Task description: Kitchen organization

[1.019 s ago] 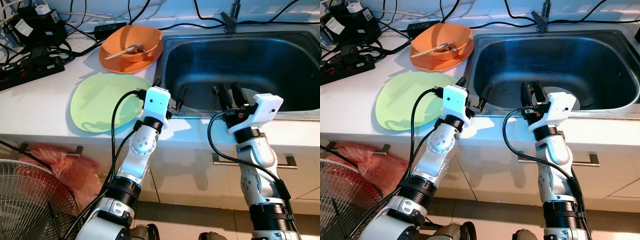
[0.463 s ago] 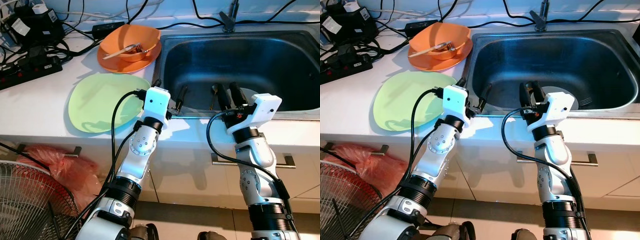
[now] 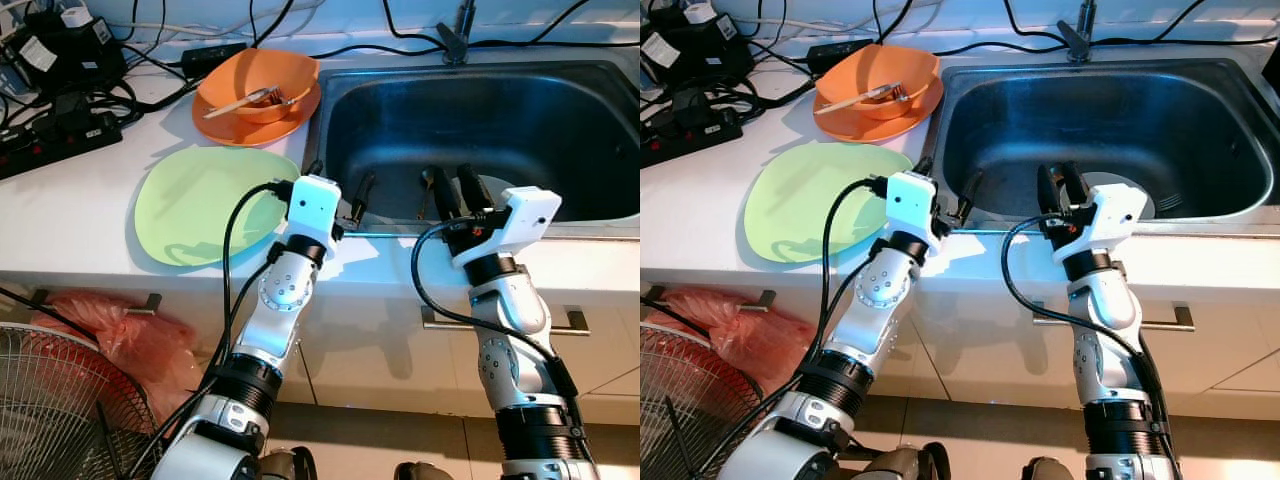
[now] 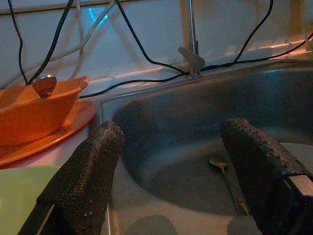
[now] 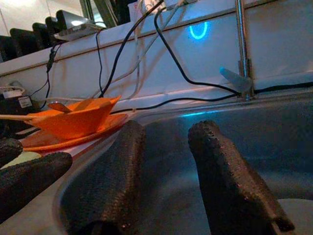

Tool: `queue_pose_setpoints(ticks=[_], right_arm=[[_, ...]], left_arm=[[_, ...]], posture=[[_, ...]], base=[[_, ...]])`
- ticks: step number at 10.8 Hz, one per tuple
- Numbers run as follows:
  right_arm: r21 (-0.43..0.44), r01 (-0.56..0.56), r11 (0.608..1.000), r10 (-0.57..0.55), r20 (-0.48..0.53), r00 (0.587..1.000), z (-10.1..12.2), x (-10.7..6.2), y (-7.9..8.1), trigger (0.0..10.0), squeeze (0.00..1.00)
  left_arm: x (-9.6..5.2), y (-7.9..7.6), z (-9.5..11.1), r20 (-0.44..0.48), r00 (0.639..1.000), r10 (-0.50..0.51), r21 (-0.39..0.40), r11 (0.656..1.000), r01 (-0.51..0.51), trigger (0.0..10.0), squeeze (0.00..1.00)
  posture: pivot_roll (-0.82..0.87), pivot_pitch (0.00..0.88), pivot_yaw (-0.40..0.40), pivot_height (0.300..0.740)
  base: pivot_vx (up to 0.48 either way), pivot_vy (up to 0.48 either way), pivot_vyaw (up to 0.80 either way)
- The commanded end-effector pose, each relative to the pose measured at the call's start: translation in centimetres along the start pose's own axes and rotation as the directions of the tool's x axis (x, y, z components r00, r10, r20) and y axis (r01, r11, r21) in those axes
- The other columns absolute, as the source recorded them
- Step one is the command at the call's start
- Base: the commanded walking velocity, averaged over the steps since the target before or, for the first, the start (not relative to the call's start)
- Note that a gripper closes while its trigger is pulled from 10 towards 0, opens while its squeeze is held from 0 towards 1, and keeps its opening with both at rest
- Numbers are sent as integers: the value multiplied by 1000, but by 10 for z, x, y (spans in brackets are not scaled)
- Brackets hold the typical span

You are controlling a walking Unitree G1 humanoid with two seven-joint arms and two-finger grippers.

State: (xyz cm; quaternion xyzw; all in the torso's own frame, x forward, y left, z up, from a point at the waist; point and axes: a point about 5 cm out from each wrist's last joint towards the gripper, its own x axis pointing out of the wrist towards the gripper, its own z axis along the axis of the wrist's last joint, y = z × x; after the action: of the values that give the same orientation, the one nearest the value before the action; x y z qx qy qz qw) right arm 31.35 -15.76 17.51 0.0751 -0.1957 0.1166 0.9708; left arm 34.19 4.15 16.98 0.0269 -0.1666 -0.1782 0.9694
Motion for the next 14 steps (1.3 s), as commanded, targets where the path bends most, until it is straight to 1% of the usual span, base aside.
queue_pose_setpoints(ticks=[1, 5, 12, 13, 14], right_arm=[[4, -9, 1000, 10, -29, 1000, -5, 2, 2, 10000, 0], [3, -15, 1000, 16, -35, 999, -7, 2, 3, 10000, 0], [4, -12, 1000, 12, -39, 999, -7, 2, 2, 10000, 0], [3, -11, 1000, 11, -39, 999, -7, 2, 1, 10000, 0], [4, -11, 1000, 11, -40, 999, -7, 3, 1, 10000, 0]], left_arm=[[2, 1, 1, 9, 1000, 1, -3, 1000, -1, 10000, 0], [1, -1, 1, 9, 1000, -5, -4, 1000, 5, 10000, 0], [3, 0, 2, 8, 1000, 0, -1, 1000, 0, 10000, 0], [5, 0, 7, 20, 1000, -10, 3, 1000, 10, 10000, 0], [11, 3, 20, 51, 999, -18, 2, 1000, 18, 10000, 0]], posture=[[-33, 100, 101, 740], [-34, 92, 103, 740], [-26, 119, 96, 740], [-24, 120, 95, 740], [-17, 122, 95, 740]], base=[[0, 0, 0], [0, 0, 0], [0, 0, 0], [0, 0, 0], [0, 0, 0]])
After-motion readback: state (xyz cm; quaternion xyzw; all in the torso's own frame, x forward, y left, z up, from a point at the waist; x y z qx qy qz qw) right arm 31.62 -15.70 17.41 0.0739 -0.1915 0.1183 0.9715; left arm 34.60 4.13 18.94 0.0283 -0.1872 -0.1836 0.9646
